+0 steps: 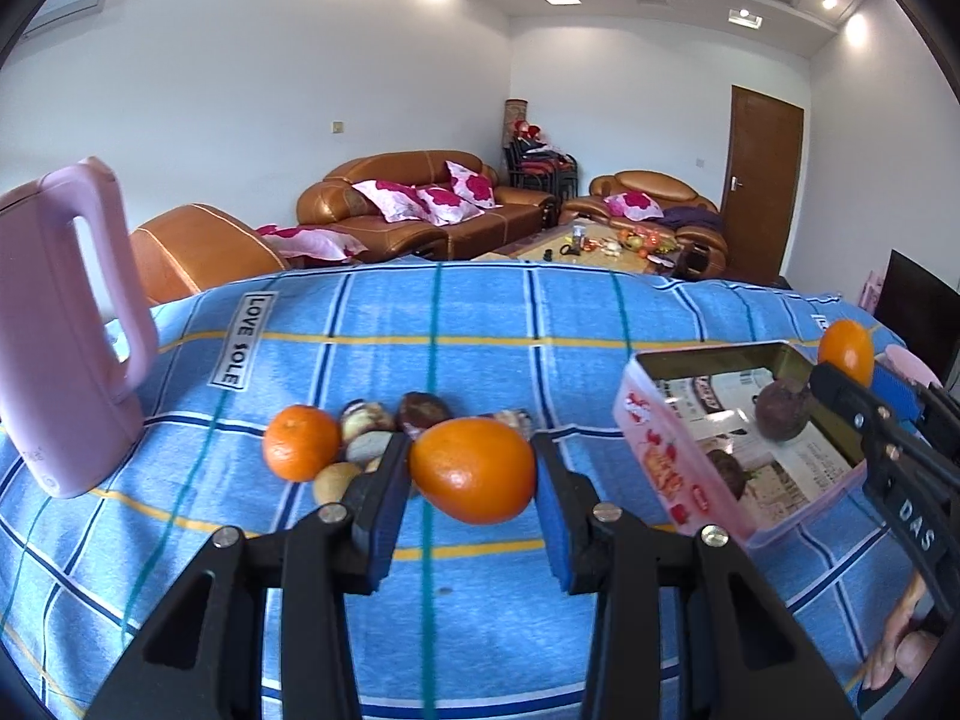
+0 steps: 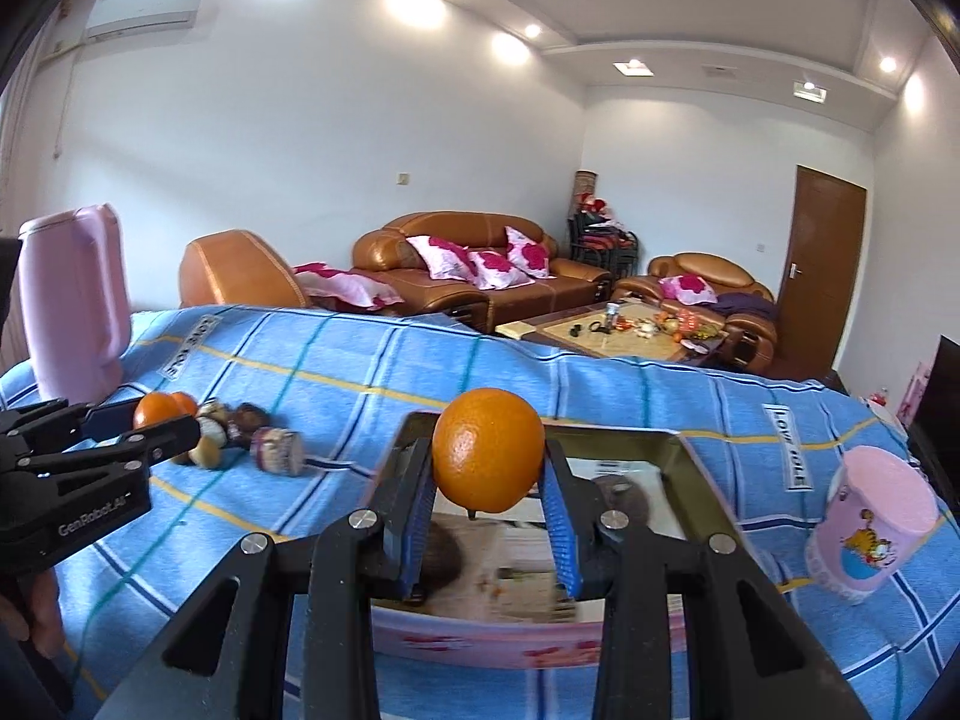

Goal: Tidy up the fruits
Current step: 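Carry both held oranges over the pink tin box with both tools, then lower both oranges into the tin box and open both tools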

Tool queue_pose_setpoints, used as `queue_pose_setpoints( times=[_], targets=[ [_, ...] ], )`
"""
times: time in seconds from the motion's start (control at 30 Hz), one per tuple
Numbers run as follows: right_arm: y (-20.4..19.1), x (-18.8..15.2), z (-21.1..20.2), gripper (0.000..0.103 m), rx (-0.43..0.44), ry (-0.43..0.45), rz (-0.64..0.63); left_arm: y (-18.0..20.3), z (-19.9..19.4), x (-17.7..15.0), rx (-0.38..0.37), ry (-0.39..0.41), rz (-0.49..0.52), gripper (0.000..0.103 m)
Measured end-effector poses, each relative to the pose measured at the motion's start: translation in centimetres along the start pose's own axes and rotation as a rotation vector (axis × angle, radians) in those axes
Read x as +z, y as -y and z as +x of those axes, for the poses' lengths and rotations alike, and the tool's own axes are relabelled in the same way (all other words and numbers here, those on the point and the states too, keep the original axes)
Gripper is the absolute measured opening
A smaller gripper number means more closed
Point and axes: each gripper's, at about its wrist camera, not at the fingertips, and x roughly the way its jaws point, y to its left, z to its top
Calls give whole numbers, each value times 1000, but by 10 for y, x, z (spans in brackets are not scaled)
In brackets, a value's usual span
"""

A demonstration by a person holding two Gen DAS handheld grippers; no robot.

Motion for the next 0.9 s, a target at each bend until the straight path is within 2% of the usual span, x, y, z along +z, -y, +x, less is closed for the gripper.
queue_pose_setpoints(
  times=[0.17,0.33,0.53,0.7,0.9],
  targets=[
    [29,1,2,36,-73,9,15,15,1,6,-33,10,19,41],
    [66,3,4,36,-121,7,89,40,6,15,-75,16,52,41],
    [96,6,18,36,-132,-38,176,76,20,23,-131,4,71,41],
    [96,1,34,36,-101,-128,173,109,33,21,-199,-37,73,41],
    [80,-8,46,36,-91,-236,98,136,46,14,-210,-85,103,41]
  ],
)
